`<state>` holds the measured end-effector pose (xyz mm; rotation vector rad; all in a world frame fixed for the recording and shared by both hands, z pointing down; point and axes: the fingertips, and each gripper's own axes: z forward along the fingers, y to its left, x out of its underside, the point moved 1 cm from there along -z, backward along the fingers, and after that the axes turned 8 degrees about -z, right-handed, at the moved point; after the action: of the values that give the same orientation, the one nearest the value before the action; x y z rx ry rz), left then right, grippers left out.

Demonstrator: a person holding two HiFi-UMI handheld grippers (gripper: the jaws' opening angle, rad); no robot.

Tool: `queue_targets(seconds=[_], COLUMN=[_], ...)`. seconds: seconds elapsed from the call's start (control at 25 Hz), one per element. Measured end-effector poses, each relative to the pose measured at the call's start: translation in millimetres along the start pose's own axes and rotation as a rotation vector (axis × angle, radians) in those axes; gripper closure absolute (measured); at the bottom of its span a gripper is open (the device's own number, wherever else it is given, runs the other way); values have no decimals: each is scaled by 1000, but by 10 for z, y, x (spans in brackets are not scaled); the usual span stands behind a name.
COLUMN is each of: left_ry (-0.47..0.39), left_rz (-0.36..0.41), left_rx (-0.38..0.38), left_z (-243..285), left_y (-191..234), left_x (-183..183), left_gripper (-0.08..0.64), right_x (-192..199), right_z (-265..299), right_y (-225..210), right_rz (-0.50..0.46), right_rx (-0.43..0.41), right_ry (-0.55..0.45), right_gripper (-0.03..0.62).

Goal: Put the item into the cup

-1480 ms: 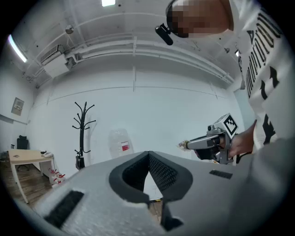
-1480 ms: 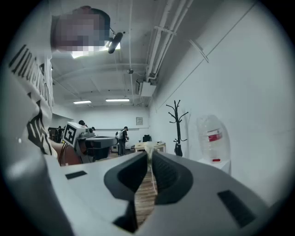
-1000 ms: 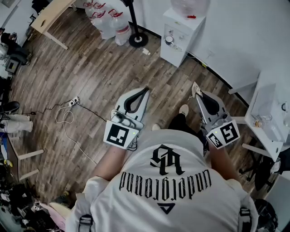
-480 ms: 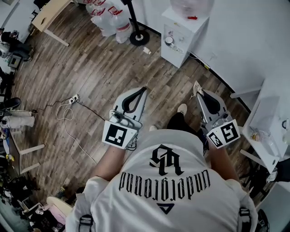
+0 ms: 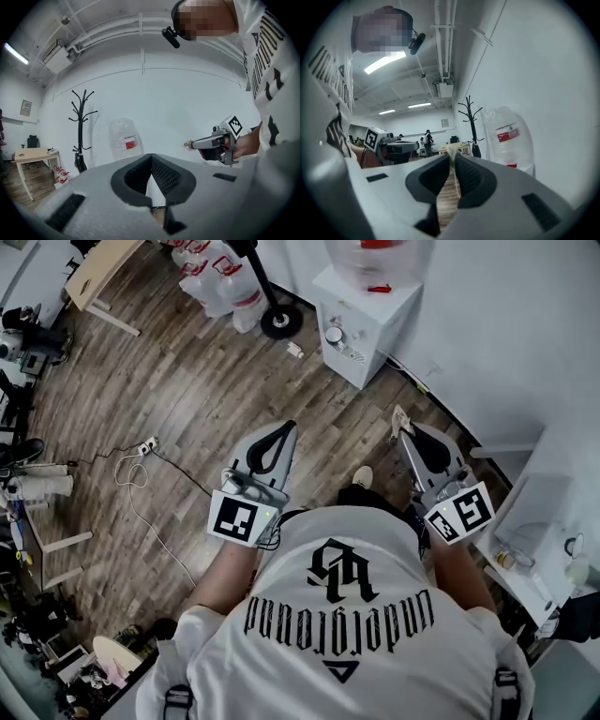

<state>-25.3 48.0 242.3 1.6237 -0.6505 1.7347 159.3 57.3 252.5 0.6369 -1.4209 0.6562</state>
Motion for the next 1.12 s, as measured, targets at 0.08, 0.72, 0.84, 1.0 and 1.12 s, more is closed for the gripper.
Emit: queue_targets(seconds=[0.08,0.72,0.84,1.0,1.12], left_ry=[-22,-43,-50,-11,11], left_rz=[27,62,58,33,0], left_rx=[-9,-19,-12,11,21], left_z=[173,887,1043,1265,1437], left_y=[-8,119,285,528,818], left_x=[-60,-122,-108,-54,34], left_gripper=[552,552,552,552,552], right_x=[16,167,221,293,384], right_z=[-14,141,289,594,915], right_y=[-165,-839,-952,-1092,-1186], right_rz=[2,13,17,32,48], right_rx=[-18,-40,-26,-3,11], right_ry=[0,22,33,60,87], right_gripper=[547,545,545,545,543])
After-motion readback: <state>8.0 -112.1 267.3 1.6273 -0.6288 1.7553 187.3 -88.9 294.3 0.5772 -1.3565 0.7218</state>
